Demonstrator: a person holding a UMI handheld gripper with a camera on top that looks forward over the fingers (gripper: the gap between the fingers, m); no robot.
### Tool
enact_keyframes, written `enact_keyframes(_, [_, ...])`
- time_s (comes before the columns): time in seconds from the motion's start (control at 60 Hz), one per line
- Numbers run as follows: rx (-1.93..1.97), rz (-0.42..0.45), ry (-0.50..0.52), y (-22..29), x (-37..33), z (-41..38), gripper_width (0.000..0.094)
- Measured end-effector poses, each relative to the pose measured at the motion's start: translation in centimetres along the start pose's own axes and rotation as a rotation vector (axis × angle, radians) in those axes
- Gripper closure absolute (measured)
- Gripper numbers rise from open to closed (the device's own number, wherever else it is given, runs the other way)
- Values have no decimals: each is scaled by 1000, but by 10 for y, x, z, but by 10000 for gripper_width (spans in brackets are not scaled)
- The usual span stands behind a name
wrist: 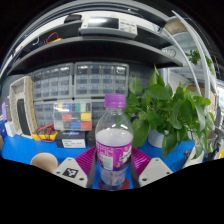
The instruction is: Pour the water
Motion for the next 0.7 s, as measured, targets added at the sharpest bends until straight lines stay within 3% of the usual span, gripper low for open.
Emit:
enact_keyframes(0.083, [-7, -65, 8, -15, -2, -1, 196])
enact_keyframes(0.283, [17, -96, -7, -34, -40, -4, 201])
enact_keyframes(0.483, [16, -129, 7, -34, -125, -21, 208])
enact_keyframes(0.7, [-6, -98, 118, 4, -208, -72, 209])
Point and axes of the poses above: the point between the fingertips, and its own axes, seen from behind it with the camera up: z to the right, y up, x forward, the way the camera looks, the point moved 2 cm from there along -x, backward, against the way the camera looks, and after that the axes turned 2 degrees about -y, right-handed, at the moved point
